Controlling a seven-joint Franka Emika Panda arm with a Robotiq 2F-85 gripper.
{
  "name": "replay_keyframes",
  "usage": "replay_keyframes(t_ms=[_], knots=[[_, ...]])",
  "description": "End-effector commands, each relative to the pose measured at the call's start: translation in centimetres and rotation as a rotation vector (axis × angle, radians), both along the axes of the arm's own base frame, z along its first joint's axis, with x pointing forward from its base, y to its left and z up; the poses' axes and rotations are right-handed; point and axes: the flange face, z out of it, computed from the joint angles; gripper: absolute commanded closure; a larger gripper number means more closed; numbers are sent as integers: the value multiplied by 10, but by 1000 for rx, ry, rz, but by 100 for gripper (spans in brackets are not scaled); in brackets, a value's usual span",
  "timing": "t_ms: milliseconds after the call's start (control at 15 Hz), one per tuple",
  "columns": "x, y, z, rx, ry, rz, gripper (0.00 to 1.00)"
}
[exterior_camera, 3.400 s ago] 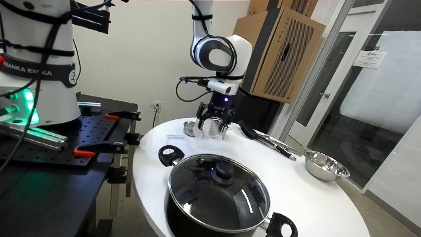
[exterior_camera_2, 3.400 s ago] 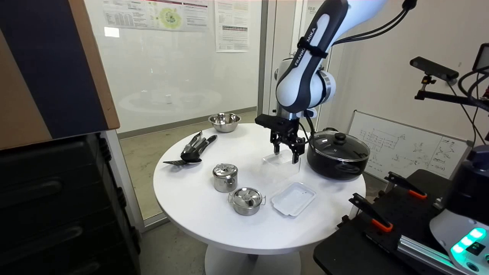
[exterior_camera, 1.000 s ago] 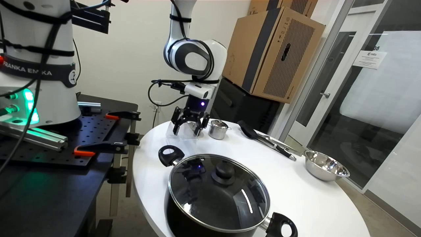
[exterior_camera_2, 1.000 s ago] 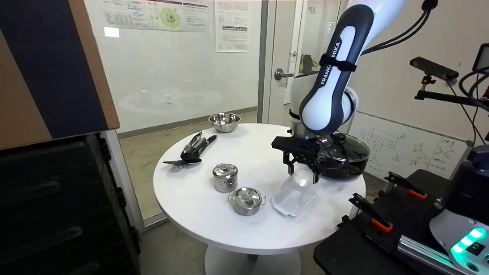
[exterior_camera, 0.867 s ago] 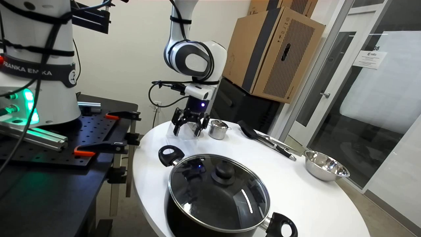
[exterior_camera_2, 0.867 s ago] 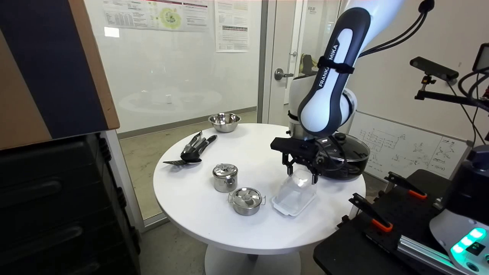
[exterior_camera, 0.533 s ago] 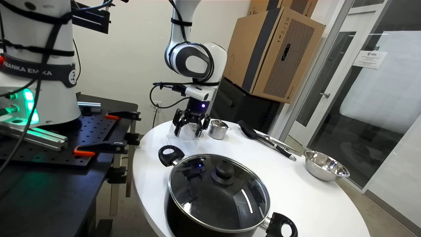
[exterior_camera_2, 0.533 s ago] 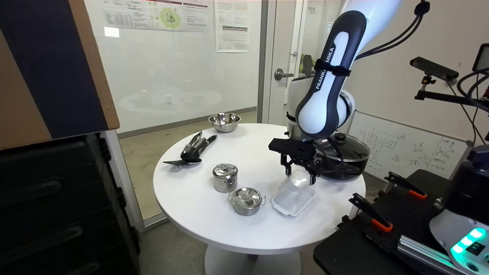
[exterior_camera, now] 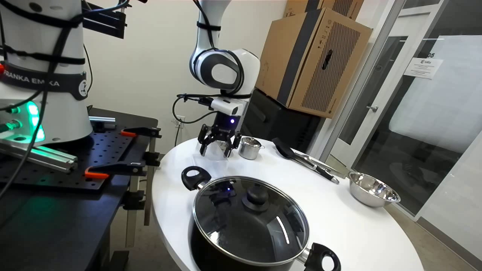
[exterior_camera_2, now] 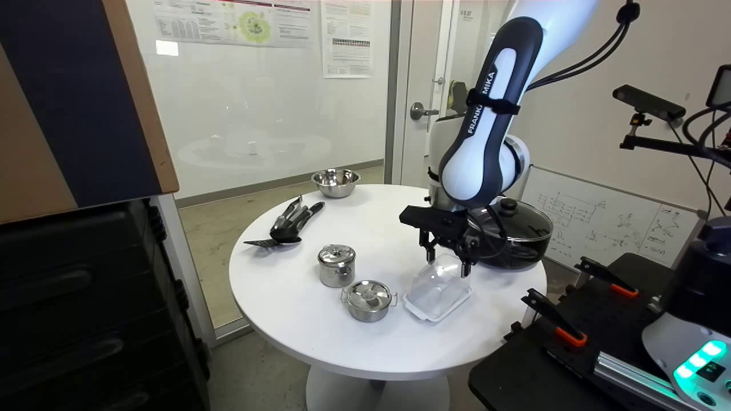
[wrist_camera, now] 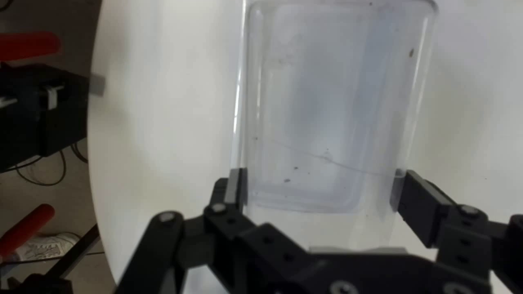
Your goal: Place the clear bowl on top of the white lid
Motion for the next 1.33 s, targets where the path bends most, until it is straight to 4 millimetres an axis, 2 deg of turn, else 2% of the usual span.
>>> replay_keyframes(t_ms=[0,800,1267], knots=[[-1,2,-2,-7,-21,-27,36],[-4,10,4,32,-43,-103,36],[-9,8,6,35,-40,-114,36]])
